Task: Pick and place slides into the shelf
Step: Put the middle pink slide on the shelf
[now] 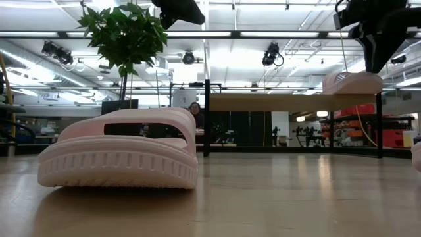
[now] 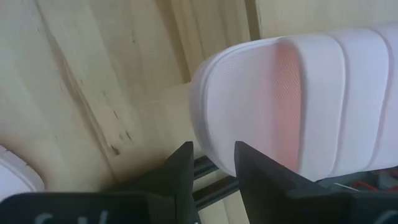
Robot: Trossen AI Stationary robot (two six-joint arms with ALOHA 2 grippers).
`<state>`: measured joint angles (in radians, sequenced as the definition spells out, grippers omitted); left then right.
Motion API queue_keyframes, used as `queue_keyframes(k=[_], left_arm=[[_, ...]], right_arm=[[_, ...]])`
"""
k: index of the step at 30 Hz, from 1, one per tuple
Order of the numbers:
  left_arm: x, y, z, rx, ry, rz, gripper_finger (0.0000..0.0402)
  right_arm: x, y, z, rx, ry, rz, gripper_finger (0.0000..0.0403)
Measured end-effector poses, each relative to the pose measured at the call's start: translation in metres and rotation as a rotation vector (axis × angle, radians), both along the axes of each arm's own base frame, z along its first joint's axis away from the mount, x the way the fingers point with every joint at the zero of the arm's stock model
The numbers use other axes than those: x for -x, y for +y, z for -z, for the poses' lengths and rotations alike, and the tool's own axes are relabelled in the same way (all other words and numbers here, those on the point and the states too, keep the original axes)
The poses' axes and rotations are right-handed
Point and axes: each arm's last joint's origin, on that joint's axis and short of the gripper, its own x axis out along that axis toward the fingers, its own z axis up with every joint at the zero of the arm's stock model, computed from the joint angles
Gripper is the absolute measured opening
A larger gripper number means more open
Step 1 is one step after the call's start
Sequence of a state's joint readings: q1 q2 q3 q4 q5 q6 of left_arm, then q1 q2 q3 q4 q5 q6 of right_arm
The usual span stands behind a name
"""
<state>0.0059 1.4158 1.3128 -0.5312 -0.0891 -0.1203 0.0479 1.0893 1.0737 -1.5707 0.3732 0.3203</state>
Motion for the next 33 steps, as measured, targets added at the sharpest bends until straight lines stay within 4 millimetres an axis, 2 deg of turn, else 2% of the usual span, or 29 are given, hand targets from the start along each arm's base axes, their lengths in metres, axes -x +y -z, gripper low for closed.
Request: queue_keyframes(k=[10,13,16,19,22,27,33], left_arm=[[0.0,0.0,0.0,0.003,0.0,-0.002,0.0039],[0.0,0.0,0.0,-0.001,0.0,0.0,0.0043],[0.0,0.001,0.0,-0.001,0.0,-0.003,0.0043],[0.0,0.002,0.0,-0.01,0.001,0.0,0.0039],[0.0,0.003,0.0,-0.022,-0.002,0.007,0.0036],[0.0,0.004,0.0,-0.018,0.001,-0.001,0.0035],[0.005,-0.001,0.007,0.063,0.088,0.032,0.0042]], right_arm=[[-0.001,0.0,-0.004,-0.015,-0.013,-0.006,0.0142],[-0.005,0.0,-0.021,-0.009,-0.075,-0.007,0.015],[-0.013,0.001,-0.048,-0.032,-0.187,0.035,0.0153],[-0.023,0.004,-0.072,-0.14,-0.308,0.108,0.0152],[-0.031,0.009,-0.088,-0.302,-0.415,0.148,0.015],[-0.042,0.019,-0.09,-0.486,-0.502,0.177,0.0149],[-0.062,0.031,-0.078,-0.521,-0.56,0.123,0.0148]])
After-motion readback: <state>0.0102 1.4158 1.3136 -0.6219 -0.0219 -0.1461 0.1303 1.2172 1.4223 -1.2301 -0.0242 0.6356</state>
